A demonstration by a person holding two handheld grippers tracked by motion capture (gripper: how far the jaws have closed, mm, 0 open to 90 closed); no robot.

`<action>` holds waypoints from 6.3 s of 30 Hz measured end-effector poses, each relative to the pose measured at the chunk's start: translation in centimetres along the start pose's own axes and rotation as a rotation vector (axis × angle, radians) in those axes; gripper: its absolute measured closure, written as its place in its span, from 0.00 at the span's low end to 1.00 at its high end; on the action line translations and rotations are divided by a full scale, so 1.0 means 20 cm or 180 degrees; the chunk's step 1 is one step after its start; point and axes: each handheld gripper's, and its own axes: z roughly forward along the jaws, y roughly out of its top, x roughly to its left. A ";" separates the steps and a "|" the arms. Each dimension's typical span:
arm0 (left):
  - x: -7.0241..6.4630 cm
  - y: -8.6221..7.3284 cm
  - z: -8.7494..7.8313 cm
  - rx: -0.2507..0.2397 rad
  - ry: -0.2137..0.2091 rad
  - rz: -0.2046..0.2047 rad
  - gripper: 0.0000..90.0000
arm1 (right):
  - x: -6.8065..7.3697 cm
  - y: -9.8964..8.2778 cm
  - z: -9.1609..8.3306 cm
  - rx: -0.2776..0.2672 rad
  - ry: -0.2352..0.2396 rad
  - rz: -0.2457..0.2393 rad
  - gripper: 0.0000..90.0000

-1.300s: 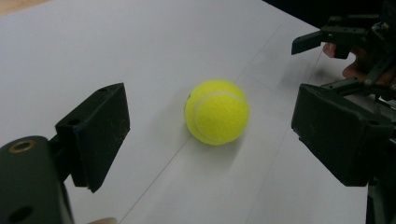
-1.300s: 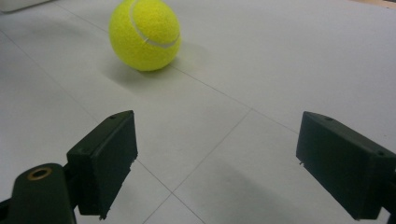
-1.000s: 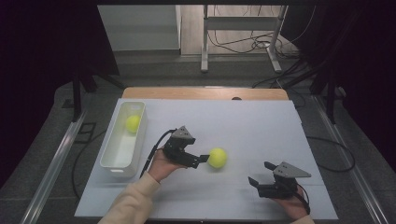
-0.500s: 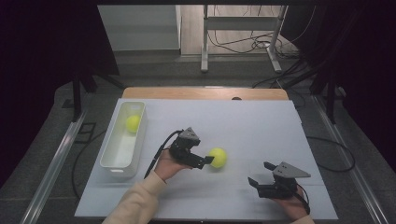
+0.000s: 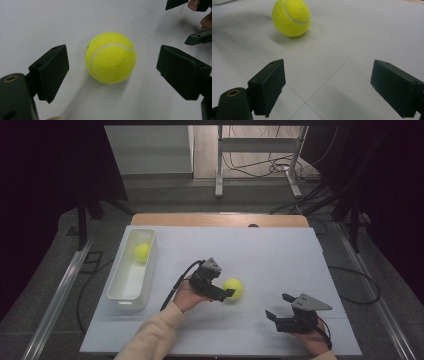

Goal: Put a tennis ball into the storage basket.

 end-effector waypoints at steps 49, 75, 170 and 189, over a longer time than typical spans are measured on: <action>0.03 0.01 0.23 0.0386 -0.0023 0.0012 0.19 | 0.00 0.00 0.00 0.0036 -0.0016 0.0007 0.15; 0.03 0.02 0.11 0.0133 0.0038 -0.0040 0.29 | 0.00 0.00 0.00 0.0044 -0.0024 0.0011 0.15; 0.04 0.01 -0.41 -0.0836 0.0149 -0.0080 0.29 | -0.01 0.00 0.00 0.0047 -0.0073 0.0001 0.15; 0.05 0.00 -0.51 -0.0991 0.0206 -0.0091 0.29 | 0.00 0.00 0.01 0.0046 -0.0063 -0.0008 0.15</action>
